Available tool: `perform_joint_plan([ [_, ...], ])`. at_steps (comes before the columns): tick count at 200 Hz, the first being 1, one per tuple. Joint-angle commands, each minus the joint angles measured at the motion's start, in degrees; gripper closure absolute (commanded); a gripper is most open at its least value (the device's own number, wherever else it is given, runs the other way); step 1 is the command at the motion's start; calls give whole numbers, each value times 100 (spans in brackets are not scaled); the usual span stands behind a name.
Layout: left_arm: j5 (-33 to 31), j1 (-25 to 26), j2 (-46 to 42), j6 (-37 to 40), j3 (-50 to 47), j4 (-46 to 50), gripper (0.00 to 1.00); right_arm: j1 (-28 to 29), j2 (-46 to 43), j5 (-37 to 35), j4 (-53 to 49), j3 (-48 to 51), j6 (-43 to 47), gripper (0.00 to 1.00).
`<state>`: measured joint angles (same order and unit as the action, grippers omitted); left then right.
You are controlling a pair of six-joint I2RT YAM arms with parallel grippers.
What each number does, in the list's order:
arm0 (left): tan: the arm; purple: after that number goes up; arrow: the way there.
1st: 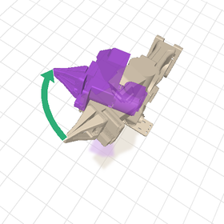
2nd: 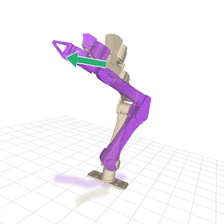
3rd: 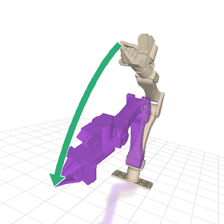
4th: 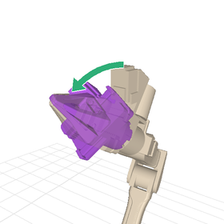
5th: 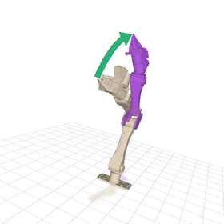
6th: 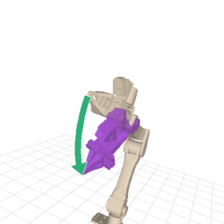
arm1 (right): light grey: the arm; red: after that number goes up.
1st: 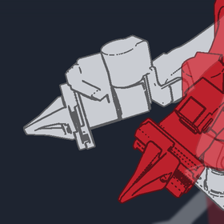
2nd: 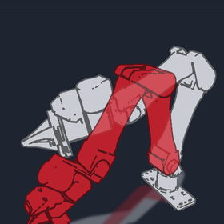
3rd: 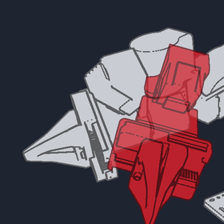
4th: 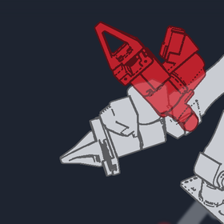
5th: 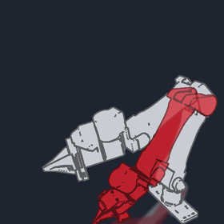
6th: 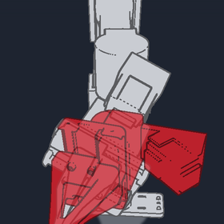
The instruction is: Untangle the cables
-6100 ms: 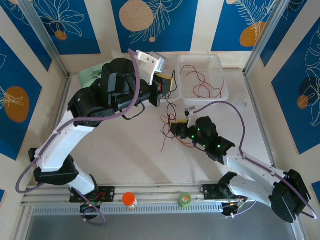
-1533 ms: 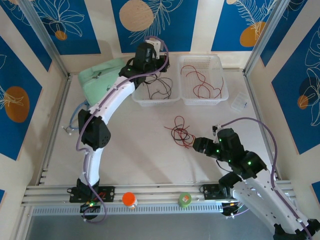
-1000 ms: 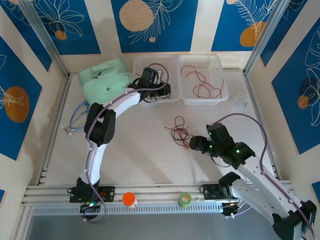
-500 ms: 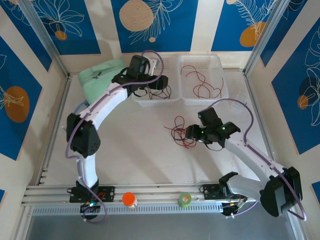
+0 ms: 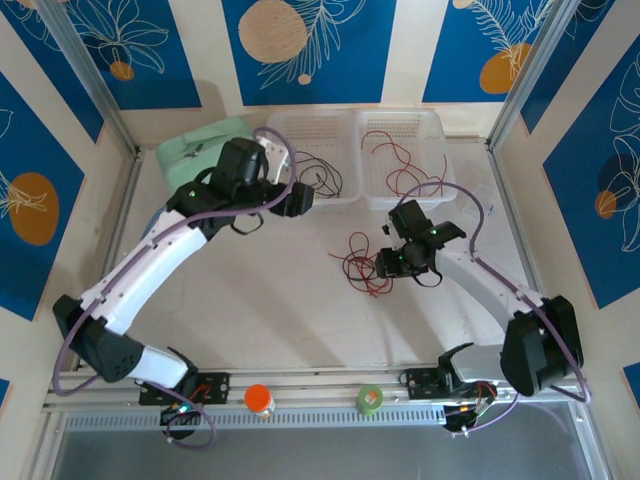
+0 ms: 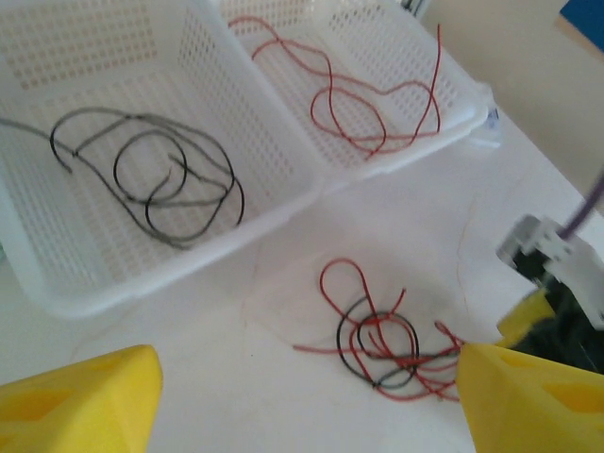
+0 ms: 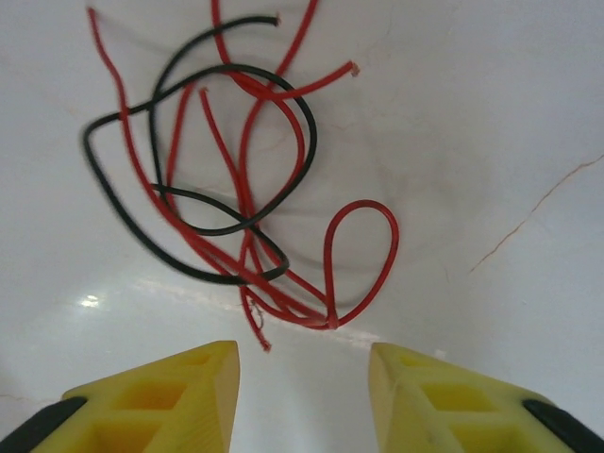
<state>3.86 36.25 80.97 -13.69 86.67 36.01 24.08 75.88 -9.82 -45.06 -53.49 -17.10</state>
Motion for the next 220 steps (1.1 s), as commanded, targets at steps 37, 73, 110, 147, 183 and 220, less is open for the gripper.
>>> perform_joint_plan([
  [37, -260, 57, -803, -172, -638, 123, 19, -52, 384, 131, 229, 15, -126, 65],
  [73, -241, 57, -896, -177, -730, 78, 19, -53, 647, 221, 452, -38, -169, 69],
  [110, -193, 53, -903, -184, -740, 82, 19, -21, 958, 273, 620, -37, -198, 72],
  [147, -175, 57, -938, -169, -748, 104, 19, 102, 1080, 332, 666, -167, -193, 72],
  [183, -184, 51, -988, -167, -825, 108, 19, 394, 1388, 332, 656, -327, -304, 72],
  [220, -248, 57, -1133, -142, -988, 108, 19, 1069, 1688, 433, 629, -582, -595, 73],
])
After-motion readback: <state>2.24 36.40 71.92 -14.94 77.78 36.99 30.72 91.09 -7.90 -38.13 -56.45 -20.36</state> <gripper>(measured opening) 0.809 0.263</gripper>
